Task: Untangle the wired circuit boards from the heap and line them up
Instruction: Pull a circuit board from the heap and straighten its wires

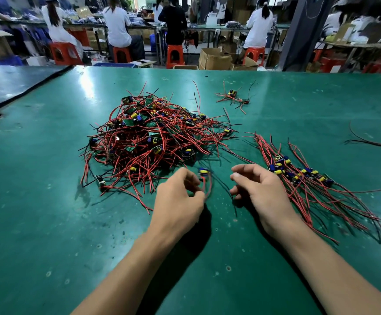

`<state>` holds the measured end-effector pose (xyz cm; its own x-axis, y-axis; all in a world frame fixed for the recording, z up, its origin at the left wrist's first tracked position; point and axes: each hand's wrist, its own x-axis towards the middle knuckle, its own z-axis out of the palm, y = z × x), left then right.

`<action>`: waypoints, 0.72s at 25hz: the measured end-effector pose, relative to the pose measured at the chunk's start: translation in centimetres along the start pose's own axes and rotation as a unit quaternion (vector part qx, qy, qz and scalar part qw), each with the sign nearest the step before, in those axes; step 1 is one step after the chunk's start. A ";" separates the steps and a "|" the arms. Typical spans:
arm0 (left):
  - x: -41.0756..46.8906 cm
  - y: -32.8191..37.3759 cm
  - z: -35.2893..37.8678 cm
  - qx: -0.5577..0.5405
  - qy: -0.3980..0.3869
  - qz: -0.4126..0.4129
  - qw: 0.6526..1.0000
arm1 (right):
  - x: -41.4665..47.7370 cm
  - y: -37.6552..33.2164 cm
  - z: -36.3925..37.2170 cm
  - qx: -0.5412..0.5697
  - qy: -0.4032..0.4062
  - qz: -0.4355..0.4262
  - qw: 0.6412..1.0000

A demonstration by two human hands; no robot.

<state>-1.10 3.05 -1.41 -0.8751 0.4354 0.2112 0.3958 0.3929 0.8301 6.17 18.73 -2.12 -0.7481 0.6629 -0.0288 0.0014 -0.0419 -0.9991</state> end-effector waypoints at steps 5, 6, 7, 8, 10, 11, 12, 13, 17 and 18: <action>-0.4 1.4 0.9 -0.329 -0.086 -0.131 0.931 | 0.3 0.2 -0.5 -0.114 0.003 -0.036 0.993; -0.2 1.5 0.6 -0.402 -0.094 -0.161 0.896 | 0.5 0.3 -0.6 -0.127 0.011 -0.045 0.991; 0.0 1.6 0.3 -0.460 -0.101 -0.185 0.863 | 0.6 0.4 -0.7 -0.130 0.017 -0.049 0.990; 0.2 1.7 -0.1 -0.501 -0.106 -0.200 0.835 | 0.8 0.4 -0.8 -0.119 0.020 -0.046 0.992; 0.7 1.7 -0.8 -0.545 -0.109 -0.213 0.803 | 0.8 0.3 -0.8 -0.063 0.000 -0.019 0.998; 0.9 1.7 -1.0 -0.559 -0.105 -0.216 0.793 | 0.7 0.1 -0.8 -0.035 -0.024 -0.009 0.999; 1.0 1.6 -1.3 -0.572 -0.100 -0.221 0.783 | 0.6 0.1 -0.8 -0.022 -0.050 -0.010 0.998; 1.1 1.6 -1.4 -0.581 -0.095 -0.227 0.776 | 0.4 0.0 -0.8 -0.024 -0.072 -0.024 0.997; 1.1 1.1 -1.2 -0.541 -0.120 -0.234 0.799 | -0.3 -0.1 -0.4 -0.063 -0.075 -0.105 0.990; 1.0 1.0 -1.1 -0.533 -0.130 -0.237 0.802 | -0.4 -0.1 -0.4 -0.056 -0.057 -0.105 0.991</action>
<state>-1.88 3.00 0.17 -0.7149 0.6502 -0.2572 -0.5472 -0.2911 0.7848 6.71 18.80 -1.98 -0.8097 0.5595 0.1771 -0.0935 0.1749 -0.9801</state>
